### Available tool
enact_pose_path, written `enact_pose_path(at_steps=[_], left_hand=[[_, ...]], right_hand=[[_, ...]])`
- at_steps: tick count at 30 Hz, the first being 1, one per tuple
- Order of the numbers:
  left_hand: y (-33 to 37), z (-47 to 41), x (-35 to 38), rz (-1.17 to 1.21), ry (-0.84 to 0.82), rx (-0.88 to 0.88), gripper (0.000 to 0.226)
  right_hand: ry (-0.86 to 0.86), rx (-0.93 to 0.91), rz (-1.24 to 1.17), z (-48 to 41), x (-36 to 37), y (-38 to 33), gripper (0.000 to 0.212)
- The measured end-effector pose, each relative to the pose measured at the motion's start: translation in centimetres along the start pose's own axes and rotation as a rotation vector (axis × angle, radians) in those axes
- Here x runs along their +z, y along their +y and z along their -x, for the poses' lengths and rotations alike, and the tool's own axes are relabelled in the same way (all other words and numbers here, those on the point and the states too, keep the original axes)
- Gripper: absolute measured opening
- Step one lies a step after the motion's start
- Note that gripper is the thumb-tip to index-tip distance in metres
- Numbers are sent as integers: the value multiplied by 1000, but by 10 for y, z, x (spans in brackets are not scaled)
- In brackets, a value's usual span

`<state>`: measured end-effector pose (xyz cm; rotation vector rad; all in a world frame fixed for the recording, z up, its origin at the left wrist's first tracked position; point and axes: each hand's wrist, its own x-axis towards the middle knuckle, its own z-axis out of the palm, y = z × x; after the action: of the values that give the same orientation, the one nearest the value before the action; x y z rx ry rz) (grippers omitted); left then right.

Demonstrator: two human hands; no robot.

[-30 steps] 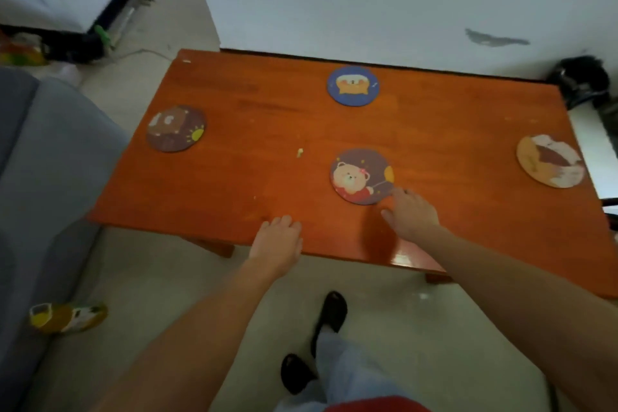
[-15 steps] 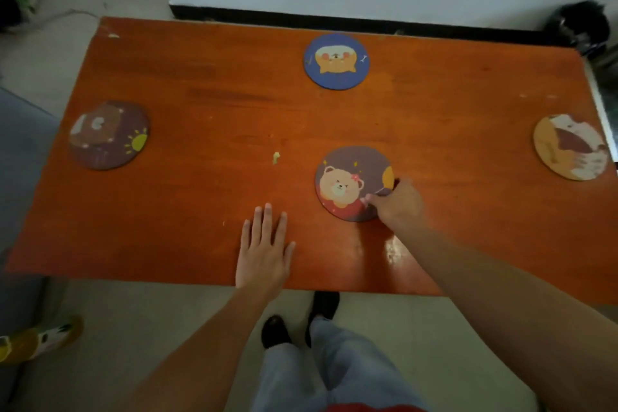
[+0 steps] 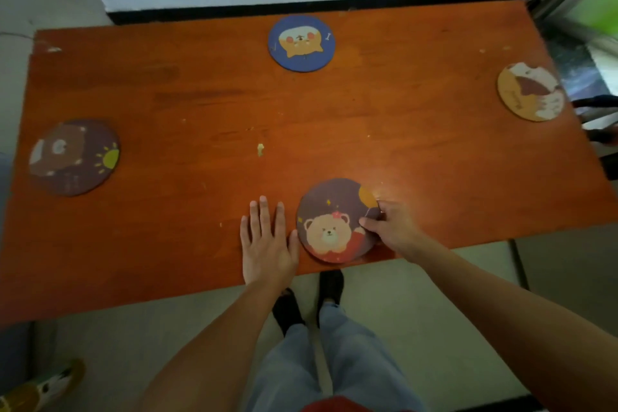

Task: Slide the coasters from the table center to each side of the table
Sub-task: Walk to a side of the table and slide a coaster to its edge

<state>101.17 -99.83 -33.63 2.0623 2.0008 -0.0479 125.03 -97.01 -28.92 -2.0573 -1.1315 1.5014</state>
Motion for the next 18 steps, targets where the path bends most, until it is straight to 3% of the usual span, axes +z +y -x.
enact_pose_path(at_steps=[14,18], left_hand=[[-4,1,7,9,30,27,63],[-3,1,7,0,21,28,66]], right_hand=[[319,-92,335,19,27,4,17],[428,-90,702,21,26,2,59]])
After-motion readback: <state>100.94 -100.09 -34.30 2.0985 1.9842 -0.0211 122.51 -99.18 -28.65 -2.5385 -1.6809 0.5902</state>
